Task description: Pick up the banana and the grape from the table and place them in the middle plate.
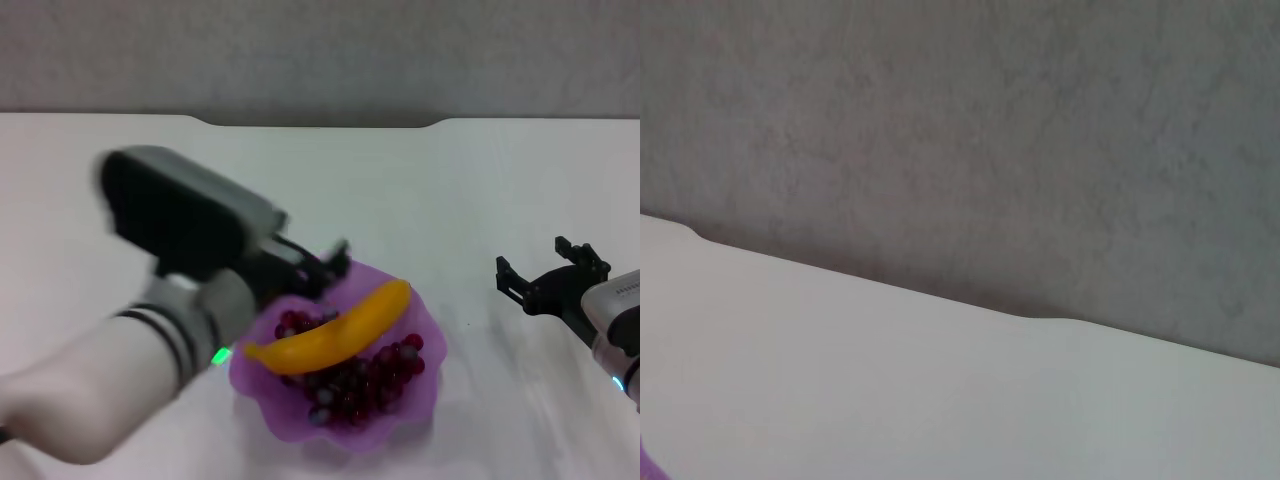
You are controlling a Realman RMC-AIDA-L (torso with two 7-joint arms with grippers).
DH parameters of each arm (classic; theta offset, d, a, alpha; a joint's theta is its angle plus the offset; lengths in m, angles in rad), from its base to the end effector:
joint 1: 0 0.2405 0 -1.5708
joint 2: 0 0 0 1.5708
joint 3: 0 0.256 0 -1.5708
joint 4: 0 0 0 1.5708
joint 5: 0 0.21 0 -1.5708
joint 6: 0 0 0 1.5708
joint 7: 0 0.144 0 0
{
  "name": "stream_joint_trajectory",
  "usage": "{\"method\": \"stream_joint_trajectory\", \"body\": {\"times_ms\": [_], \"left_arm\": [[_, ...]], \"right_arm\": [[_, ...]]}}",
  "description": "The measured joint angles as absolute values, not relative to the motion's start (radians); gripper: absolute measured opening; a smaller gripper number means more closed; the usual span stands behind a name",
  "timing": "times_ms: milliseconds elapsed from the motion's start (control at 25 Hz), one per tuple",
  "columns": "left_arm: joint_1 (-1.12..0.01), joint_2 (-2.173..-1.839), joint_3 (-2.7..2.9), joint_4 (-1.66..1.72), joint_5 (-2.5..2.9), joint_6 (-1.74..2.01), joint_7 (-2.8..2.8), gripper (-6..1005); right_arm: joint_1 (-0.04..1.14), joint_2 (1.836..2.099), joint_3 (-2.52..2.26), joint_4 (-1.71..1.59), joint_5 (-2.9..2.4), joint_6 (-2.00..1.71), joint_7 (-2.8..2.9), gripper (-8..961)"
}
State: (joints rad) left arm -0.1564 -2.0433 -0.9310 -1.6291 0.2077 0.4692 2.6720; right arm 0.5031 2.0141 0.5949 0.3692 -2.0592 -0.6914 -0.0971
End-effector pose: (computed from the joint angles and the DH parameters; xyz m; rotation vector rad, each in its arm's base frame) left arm -0.1330 0.3065 -0.0680 -2.1415 -0.6146 -0.2985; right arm 0.3212 0.3532 -0.0667 -1.8909 0.6233 0.3386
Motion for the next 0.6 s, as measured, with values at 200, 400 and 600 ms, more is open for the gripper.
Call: {"method": "stream_joint_trajectory", "body": {"times_ms": [200, 400, 600], "left_arm": [[-0.062, -2.045, -1.083, -1.468, 0.254, 0.037, 2.601, 785], [-0.122, -2.046, -1.256, -1.079, 0.181, -0.423, 2.609, 782], [-0.261, -2.045, -1.374, -0.633, 0.059, -0.713, 2.627, 781]], "right_arm": [[0.503, 2.014, 0.595, 0.370, -2.060, -0.692, -0.096, 876], [0.503, 2.014, 0.595, 0.371, -2.060, -0.692, -0.098, 877], [0.491, 2.015, 0.594, 0.363, -2.060, -0.749, -0.098, 877]]}}
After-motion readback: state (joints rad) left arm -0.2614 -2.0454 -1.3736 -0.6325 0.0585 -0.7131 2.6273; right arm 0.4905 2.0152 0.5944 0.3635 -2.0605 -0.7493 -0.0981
